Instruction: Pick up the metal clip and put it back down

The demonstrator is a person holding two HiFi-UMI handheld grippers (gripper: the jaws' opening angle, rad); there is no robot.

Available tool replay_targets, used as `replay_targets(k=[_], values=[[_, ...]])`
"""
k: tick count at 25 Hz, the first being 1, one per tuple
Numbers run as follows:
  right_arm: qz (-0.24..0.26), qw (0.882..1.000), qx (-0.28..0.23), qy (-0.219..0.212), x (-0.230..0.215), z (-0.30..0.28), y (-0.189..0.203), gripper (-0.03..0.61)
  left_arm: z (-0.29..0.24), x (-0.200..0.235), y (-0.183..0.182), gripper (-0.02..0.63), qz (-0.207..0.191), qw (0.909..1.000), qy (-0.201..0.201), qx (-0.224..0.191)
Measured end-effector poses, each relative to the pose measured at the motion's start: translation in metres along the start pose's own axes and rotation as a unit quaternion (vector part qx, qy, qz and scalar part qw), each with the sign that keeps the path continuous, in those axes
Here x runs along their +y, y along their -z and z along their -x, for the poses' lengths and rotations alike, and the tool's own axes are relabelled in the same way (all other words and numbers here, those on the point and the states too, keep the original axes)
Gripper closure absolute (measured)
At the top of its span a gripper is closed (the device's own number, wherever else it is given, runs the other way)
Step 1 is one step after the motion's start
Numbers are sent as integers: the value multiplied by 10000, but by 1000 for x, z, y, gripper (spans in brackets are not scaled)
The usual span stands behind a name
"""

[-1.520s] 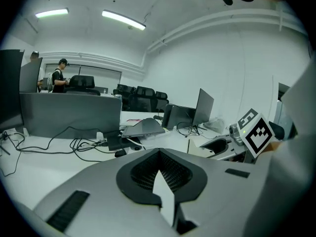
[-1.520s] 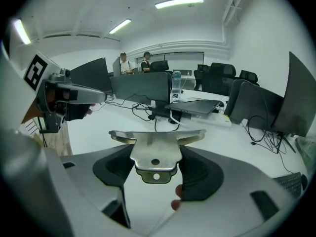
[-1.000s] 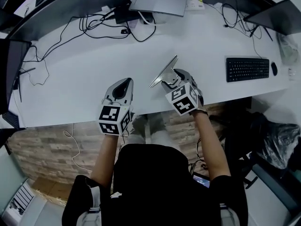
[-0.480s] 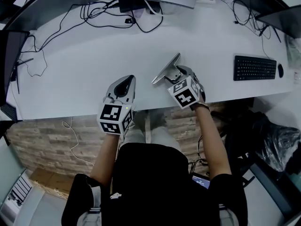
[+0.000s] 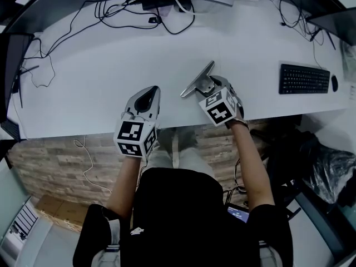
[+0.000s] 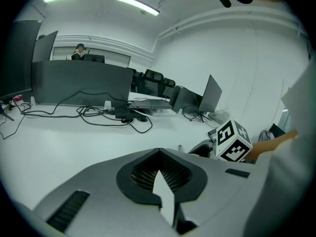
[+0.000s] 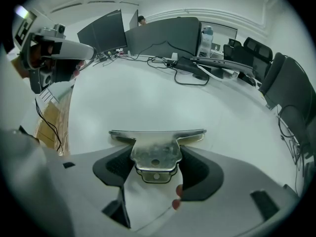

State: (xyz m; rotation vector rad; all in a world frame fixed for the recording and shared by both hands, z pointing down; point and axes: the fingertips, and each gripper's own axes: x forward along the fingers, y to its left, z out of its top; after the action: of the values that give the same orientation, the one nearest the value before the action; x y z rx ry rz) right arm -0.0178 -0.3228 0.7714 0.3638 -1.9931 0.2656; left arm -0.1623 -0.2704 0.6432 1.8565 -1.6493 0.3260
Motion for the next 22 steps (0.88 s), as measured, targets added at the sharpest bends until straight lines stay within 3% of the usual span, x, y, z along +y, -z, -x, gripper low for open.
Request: replay_targets(k=[22], values=[[227, 9997, -130, -26, 0, -2, 1, 296, 0, -6, 4, 603, 123, 9999, -104, -31]])
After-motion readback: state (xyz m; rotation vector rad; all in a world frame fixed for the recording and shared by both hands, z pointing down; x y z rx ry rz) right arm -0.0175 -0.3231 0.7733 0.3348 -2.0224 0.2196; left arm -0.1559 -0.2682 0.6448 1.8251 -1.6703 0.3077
